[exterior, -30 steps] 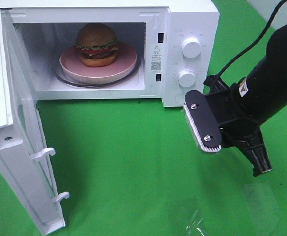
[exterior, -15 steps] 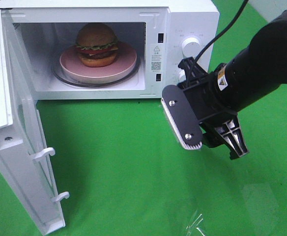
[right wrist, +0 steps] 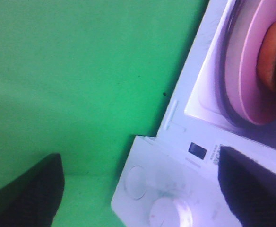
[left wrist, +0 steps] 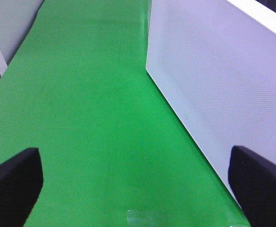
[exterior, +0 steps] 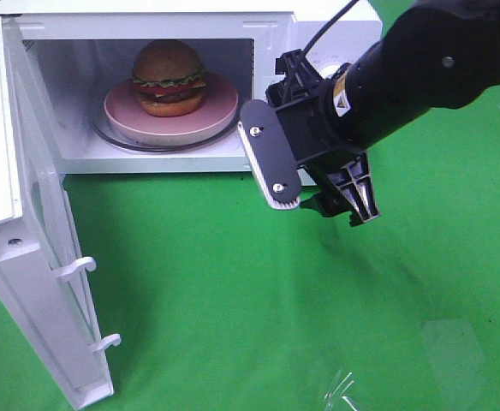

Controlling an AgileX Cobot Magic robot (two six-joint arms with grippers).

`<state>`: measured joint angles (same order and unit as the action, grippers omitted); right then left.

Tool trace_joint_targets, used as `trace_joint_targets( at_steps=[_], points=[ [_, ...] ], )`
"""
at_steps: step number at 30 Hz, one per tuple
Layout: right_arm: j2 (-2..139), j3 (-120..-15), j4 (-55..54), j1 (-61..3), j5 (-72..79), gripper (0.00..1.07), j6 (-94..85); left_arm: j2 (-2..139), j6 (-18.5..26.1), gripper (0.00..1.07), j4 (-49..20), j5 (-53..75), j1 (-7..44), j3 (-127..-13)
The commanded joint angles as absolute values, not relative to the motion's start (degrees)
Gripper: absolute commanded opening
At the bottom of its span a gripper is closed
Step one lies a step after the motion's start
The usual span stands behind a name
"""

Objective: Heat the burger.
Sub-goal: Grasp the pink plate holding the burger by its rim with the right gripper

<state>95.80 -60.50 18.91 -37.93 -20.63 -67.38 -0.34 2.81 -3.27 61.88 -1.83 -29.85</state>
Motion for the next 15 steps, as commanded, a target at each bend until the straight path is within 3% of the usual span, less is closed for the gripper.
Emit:
trace_joint_targets(
  at_steps=[1,15],
  points=[
    [99.6,-64.5,20.7,-38.9,-19.6,0.87,-66.1,-1.2,2.5,1.00,-3.2,61.3,-1.9,-29.7],
    [109.8,-76.2,21.2,-39.4,-16.8,0.84,-66.0,-1.2,2.6,1.00,-3.2,61.3,-1.9,-29.7]
  ],
)
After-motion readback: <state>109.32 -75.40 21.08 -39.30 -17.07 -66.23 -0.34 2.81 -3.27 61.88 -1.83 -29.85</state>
